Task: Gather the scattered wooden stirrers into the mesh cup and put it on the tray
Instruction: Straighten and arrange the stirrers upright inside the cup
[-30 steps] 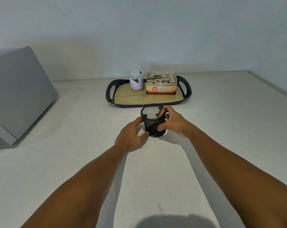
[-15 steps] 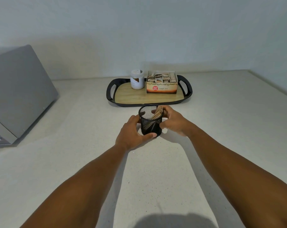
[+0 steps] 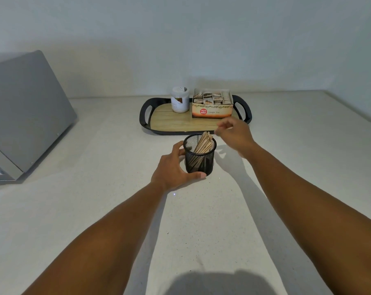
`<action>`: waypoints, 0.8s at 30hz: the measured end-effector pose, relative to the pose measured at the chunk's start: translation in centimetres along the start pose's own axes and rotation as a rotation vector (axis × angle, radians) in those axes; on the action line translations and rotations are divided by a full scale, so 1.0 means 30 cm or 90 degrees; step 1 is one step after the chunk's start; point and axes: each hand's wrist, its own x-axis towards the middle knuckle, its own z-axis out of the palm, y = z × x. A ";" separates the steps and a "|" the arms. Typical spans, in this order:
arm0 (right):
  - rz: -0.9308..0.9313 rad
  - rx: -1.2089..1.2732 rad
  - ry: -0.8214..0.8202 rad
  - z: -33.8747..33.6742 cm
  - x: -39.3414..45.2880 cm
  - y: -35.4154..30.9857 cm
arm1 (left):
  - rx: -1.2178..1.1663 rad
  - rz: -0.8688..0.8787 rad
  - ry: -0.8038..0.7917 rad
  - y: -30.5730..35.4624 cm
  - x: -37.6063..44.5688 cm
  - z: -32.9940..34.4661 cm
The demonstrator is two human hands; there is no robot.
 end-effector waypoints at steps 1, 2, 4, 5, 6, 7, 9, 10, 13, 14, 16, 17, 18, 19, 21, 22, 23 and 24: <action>-0.031 -0.023 0.003 -0.002 0.002 -0.024 | -0.001 0.004 -0.006 0.003 -0.001 0.001; -0.063 -0.055 -0.004 -0.003 0.003 -0.048 | 0.001 0.005 -0.005 0.006 -0.003 0.002; -0.117 -0.129 -0.039 0.000 0.002 -0.099 | 0.012 0.010 0.011 0.011 -0.007 0.004; -0.140 -0.172 -0.063 0.003 0.000 -0.124 | 0.017 0.015 0.018 0.014 -0.009 0.004; -0.159 -0.222 -0.088 0.007 -0.001 -0.148 | 0.021 0.019 0.022 0.017 -0.011 0.004; -0.177 -0.282 -0.114 0.011 -0.001 -0.170 | 0.023 0.022 0.024 0.019 -0.013 0.004; -0.209 -0.448 -0.179 0.024 -0.003 -0.210 | 0.021 0.020 0.033 0.023 -0.016 0.003; -0.221 -0.544 -0.210 0.034 -0.007 -0.229 | 0.023 0.014 0.038 0.025 -0.017 0.003; -0.234 -0.741 -0.251 0.066 -0.016 -0.263 | 0.047 -0.016 0.047 0.028 -0.017 0.000; -0.234 -0.778 -0.253 0.076 -0.022 -0.269 | 0.055 -0.023 0.050 0.030 -0.017 -0.001; -0.237 -0.839 -0.256 0.092 -0.039 -0.279 | 0.063 -0.026 0.057 0.032 -0.017 -0.004; -0.237 -0.868 -0.259 0.097 -0.048 -0.283 | 0.064 -0.025 0.061 0.035 -0.018 -0.005; -0.238 -0.889 -0.263 0.100 -0.056 -0.287 | 0.066 -0.025 0.063 0.036 -0.019 -0.006; -0.240 -0.904 -0.268 0.102 -0.063 -0.288 | 0.069 -0.026 0.065 0.037 -0.021 -0.006; -0.255 -0.927 -0.278 0.109 -0.071 -0.284 | 0.072 -0.026 0.067 0.039 -0.024 -0.007; -0.265 -0.940 -0.282 0.113 -0.073 -0.280 | 0.069 -0.022 0.069 0.040 -0.026 -0.007; -0.278 -0.954 -0.284 0.115 -0.076 -0.278 | 0.063 -0.017 0.071 0.041 -0.028 -0.008; -0.291 -0.967 -0.286 0.117 -0.077 -0.274 | 0.058 -0.013 0.073 0.042 -0.028 -0.008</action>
